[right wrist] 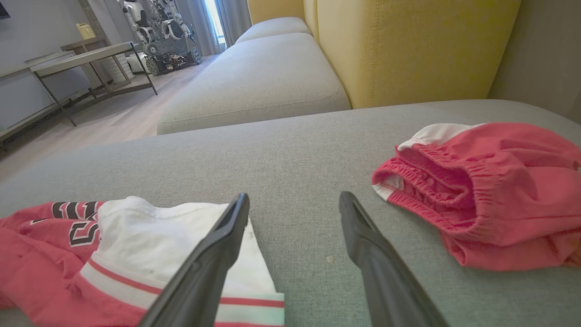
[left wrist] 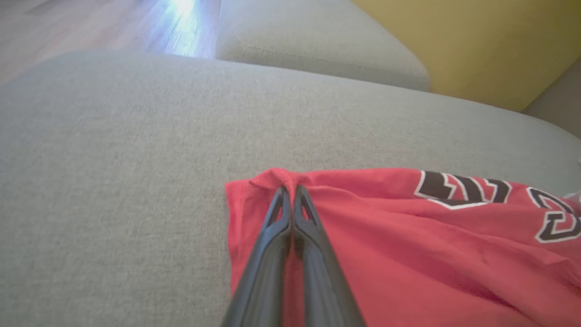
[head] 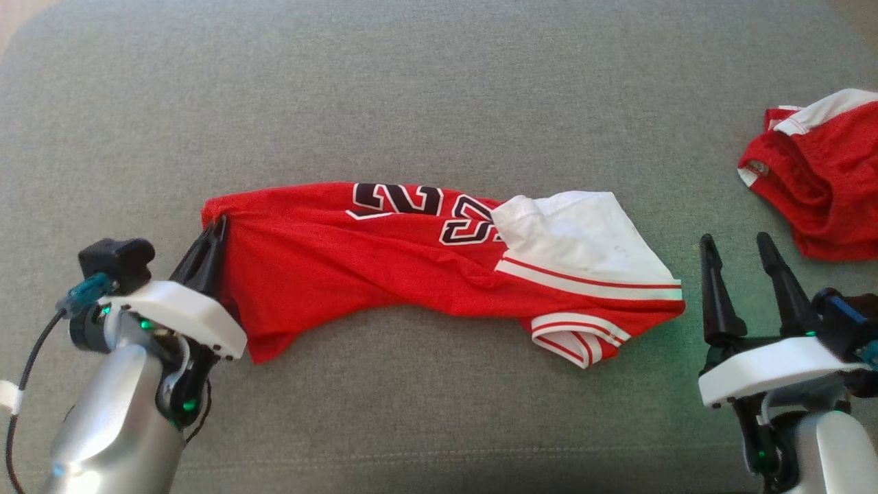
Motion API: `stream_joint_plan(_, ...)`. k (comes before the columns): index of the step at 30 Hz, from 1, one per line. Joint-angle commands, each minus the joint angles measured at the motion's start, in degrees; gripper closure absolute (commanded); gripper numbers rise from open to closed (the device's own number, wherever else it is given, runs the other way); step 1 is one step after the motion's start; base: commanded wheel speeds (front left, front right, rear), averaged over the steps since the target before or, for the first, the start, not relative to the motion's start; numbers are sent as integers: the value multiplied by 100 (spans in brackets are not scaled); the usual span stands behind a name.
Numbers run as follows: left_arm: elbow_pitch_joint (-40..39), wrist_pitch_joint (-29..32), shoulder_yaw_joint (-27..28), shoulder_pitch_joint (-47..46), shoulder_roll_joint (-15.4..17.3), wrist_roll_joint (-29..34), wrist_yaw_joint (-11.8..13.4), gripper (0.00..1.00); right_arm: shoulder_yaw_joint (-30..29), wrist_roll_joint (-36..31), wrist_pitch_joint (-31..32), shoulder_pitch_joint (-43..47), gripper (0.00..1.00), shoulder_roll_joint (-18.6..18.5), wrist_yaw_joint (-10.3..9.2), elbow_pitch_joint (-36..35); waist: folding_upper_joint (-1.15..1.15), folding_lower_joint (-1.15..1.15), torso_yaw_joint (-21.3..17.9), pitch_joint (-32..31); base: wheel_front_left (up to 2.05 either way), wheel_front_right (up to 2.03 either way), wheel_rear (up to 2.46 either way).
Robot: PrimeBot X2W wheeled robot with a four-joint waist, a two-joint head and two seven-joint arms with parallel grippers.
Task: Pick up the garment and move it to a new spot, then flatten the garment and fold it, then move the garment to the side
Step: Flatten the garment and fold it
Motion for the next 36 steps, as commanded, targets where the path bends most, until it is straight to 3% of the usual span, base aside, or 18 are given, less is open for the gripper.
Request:
stream_joint_plan(1, -287, -104, 155, -163, 258, 78, 71, 100, 64, -13, -51, -218, 0, -29, 21, -199, 0, 0, 32, -28, 0, 0, 0)
stream_joint_plan(10, -1138, -70, 83, 204, 292, 178, 365, 100, -95, 14, 382, -653, 0, -165, 21, -51, 0, 0, 243, 17, 0, 0, 0)
stream_joint_plan(21, -1483, -8, -199, -43, 83, 284, 364, 100, 892, 736, 1591, -1614, 0, -1073, 21, 1005, 0, 0, 693, 403, 0, 0, 0)
stream_joint_plan(29, -1422, -74, -299, -142, 6, 301, 316, 100, 1309, 1059, 2134, -1817, 0, -1333, 21, 1503, 0, 0, 746, 498, 0, 0, 0)
stream_joint_plan(30, -1416, -83, -303, -151, 4, 300, 312, 100, 1327, 1081, 2130, -1838, 13, -1344, 21, 1536, 0, 0, 743, 510, 0, 0, 0)
stream_joint_plan(31, -1409, -93, -308, -160, 3, 301, 309, 100, 1344, 1099, 2119, -1857, 53, -1353, 21, 1567, 0, 0, 740, 521, 0, 0, 0)
stream_joint_plan(33, -1397, -113, -314, -175, 0, 302, 307, 100, 1363, 1163, 2054, -1887, 100, -1354, 21, 1604, 0, 0, 735, 537, 0, 0, 0)
stream_joint_plan(36, -1379, -151, -315, -182, 1, 306, 311, 100, 1367, 1245, 1907, -1898, 100, -1356, 21, 1642, 0, 0, 718, 533, 0, 0, 0)
